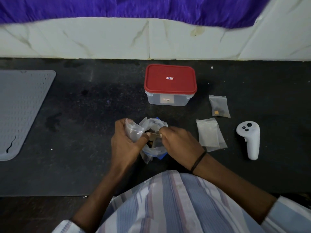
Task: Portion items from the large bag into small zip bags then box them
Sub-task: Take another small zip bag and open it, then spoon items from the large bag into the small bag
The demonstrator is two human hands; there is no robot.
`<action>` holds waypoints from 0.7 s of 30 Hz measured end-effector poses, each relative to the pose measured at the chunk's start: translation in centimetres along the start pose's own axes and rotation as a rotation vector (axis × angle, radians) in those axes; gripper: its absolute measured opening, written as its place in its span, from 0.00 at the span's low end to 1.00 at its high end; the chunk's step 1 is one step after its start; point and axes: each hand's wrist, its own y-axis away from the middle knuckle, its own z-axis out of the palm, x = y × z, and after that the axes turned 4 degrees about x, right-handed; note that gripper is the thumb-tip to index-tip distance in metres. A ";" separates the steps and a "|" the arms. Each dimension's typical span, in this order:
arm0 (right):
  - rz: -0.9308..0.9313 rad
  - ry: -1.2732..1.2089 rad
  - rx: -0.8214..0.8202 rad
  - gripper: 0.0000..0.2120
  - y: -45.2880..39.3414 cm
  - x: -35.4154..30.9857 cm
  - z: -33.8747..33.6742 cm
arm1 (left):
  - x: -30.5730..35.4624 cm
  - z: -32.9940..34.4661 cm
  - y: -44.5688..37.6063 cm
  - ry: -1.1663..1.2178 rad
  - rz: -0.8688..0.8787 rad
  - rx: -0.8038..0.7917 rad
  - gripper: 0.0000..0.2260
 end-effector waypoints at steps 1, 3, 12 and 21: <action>-0.003 0.004 -0.005 0.08 0.0 -0.1 -0.2 | 0.1 -0.1 -0.1 -0.001 0.003 0.001 0.21; -0.017 0.026 -0.018 0.07 -0.2 -0.1 -0.2 | 0.2 -0.2 -0.2 0.006 0.014 -0.005 0.19; -0.081 0.138 -0.110 0.07 -1.1 -0.7 -0.4 | 0.2 0.0 -0.1 -0.060 -0.039 0.013 0.13; 0.064 -0.018 -0.236 0.07 -1.8 0.2 0.1 | -0.6 0.7 0.1 -0.039 -0.174 -0.073 0.17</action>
